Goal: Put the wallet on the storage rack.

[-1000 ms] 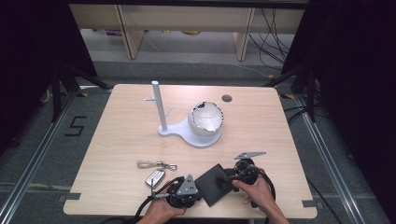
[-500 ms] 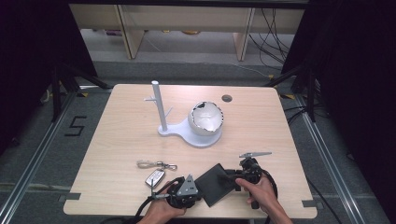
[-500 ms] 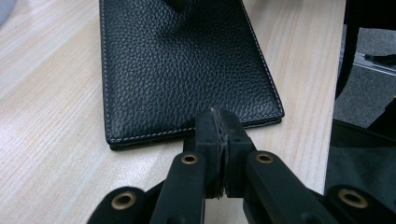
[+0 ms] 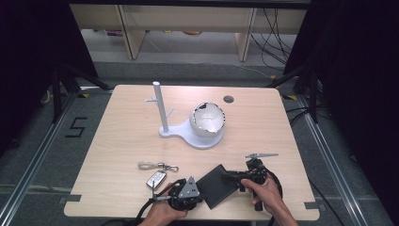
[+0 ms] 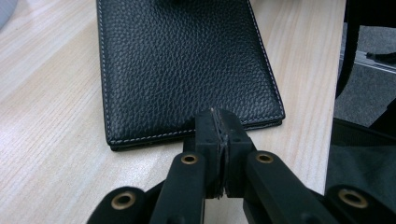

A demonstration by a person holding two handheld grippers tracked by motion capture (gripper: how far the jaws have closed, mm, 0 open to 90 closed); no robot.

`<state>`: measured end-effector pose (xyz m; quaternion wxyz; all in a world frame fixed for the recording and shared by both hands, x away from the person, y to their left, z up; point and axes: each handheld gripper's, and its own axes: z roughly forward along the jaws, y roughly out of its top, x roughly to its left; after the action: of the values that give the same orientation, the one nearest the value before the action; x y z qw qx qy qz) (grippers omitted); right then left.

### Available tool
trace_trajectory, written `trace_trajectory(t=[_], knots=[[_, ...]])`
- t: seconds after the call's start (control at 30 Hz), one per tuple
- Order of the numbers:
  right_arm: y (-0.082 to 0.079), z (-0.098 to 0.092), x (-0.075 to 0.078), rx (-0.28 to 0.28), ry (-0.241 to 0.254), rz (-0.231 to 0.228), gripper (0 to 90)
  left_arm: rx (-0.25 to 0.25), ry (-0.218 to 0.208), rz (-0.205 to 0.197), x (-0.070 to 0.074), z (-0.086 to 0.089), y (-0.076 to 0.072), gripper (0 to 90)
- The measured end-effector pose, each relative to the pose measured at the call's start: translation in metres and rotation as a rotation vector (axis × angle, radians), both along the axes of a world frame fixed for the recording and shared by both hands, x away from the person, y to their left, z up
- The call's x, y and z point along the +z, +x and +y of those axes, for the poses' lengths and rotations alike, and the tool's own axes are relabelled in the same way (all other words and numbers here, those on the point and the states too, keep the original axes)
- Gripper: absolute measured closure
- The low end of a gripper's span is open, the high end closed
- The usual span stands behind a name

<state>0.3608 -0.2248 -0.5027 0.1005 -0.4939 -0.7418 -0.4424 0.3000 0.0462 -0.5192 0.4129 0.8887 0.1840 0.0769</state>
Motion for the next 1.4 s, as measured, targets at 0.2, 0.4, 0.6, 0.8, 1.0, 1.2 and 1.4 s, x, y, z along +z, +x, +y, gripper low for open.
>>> trace_trajectory(t=[0.2, 0.4, 0.6, 0.8, 1.0, 1.2, 1.4], knots=[[-0.002, 0.002, 0.006, 0.019, -0.032, -0.053, 69.1, -0.003, 0.004, -0.006, 0.0, 0.0, 0.0, 87.3], [-0.008, 0.005, 0.017, 0.045, -0.04, -0.138, 78.0, -0.002, 0.009, 0.008, 0.001, 0.0, -0.001, 85.5], [-0.011, 0.009, 0.024, 0.039, -0.012, -0.139, 80.0, -0.009, -0.003, 0.023, 0.003, -0.001, -0.003, 72.8], [-0.01, 0.01, 0.033, 0.073, -0.021, -0.21, 80.9, 0.013, -0.046, 0.032, 0.013, 0.004, -0.005, 61.0], [-0.011, 0.004, 0.048, 0.06, -0.018, -0.23, 81.6, 0.022, -0.069, 0.034, 0.023, 0.017, -0.009, 55.0], [-0.005, -0.002, 0.066, 0.049, -0.013, -0.283, 81.9, 0.054, -0.085, 0.008, 0.037, 0.042, -0.018, 50.0], [0.01, -0.003, 0.096, 0.035, -0.002, -0.329, 82.0, 0.121, -0.065, 0.014, 0.041, 0.071, -0.022, 41.8]])
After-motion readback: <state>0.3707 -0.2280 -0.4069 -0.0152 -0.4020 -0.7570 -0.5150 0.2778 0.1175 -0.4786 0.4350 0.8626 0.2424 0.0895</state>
